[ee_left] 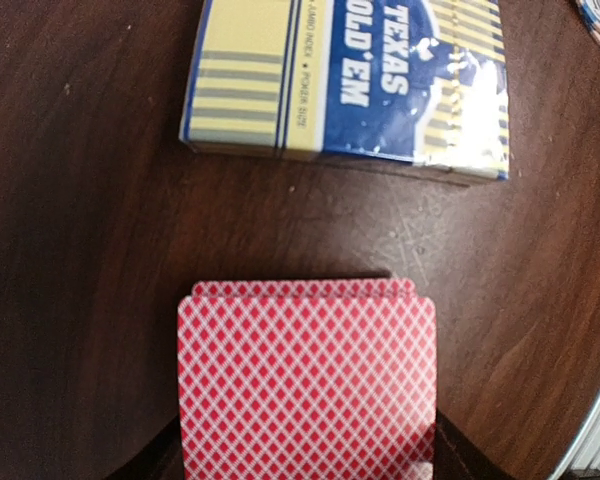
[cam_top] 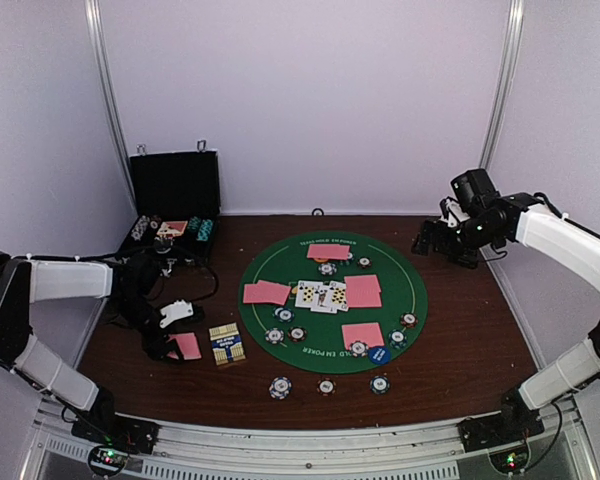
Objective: Distribute texas hold em gaming equipment
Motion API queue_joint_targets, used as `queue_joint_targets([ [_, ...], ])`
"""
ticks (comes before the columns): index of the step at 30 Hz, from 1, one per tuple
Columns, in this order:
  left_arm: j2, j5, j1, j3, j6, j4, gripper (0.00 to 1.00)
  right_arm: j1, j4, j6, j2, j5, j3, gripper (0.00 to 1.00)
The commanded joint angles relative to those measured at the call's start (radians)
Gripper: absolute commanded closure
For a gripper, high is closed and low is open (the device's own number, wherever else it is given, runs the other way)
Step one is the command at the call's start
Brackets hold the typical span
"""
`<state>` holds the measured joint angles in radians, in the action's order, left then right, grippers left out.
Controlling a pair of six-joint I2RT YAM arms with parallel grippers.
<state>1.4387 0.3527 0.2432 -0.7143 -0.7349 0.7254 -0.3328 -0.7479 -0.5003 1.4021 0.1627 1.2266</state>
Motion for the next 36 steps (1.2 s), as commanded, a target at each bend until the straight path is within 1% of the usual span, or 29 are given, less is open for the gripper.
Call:
queue_joint_targets([
  [1, 0.027, 0.021, 0.019, -0.008, -0.001, -0.074, 0.72, 0.006, -0.026, -0.006, -0.042, -0.049, -0.025, 0.00],
  [3, 0.026, 0.015, 0.042, 0.001, 0.003, -0.090, 0.64, 0.006, -0.031, -0.006, -0.046, -0.057, -0.028, 0.00],
  [6, 0.031, 0.006, 0.072, 0.002, 0.018, -0.094, 0.54, 0.007, -0.035, -0.006, -0.049, -0.062, -0.030, 0.00],
  [10, 0.034, 0.007, 0.077, -0.012, 0.032, -0.095, 0.45, 0.006, -0.035, -0.007, -0.056, -0.060, -0.033, 0.00],
  [11, 0.037, 0.007, 0.078, -0.014, 0.033, -0.094, 0.39, 0.007, -0.034, -0.007, -0.058, -0.061, -0.035, 0.00],
  [12, 0.038, 0.006, 0.080, -0.019, 0.034, -0.093, 0.29, 0.007, -0.034, -0.007, -0.060, -0.060, -0.036, 0.01],
  [14, 0.039, 0.010, 0.082, -0.026, 0.034, -0.089, 0.05, 0.007, -0.035, -0.006, -0.063, -0.061, -0.036, 0.01],
  [15, 0.037, 0.011, 0.083, -0.030, 0.036, -0.089, 0.03, 0.007, -0.040, -0.003, -0.065, -0.066, -0.034, 0.01],
  [20, 0.006, 0.006, 0.084, -0.084, 0.056, -0.039, 0.03, 0.007, -0.073, 0.024, -0.077, -0.113, -0.012, 0.01],
  [26, -0.028, 0.005, 0.084, -0.239, 0.142, 0.108, 0.03, 0.014, -0.079, 0.043, -0.086, -0.158, 0.002, 0.01],
  [28, -0.046, -0.013, 0.084, -0.282, 0.170, 0.127, 0.03, 0.023, -0.078, 0.045, -0.083, -0.195, 0.003, 0.01],
  [31, -0.075, -0.056, 0.075, -0.312, 0.219, 0.106, 0.02, 0.030, -0.077, 0.052, -0.073, -0.266, 0.011, 0.01],
  [33, -0.095, -0.055, 0.056, -0.314, 0.247, 0.075, 0.02, 0.031, -0.053, 0.060, -0.086, -0.359, -0.005, 0.00],
  [36, -0.127, -0.058, 0.011, -0.286, 0.310, -0.029, 0.02, 0.033, 0.085, 0.096, -0.152, -0.466, -0.095, 0.00],
])
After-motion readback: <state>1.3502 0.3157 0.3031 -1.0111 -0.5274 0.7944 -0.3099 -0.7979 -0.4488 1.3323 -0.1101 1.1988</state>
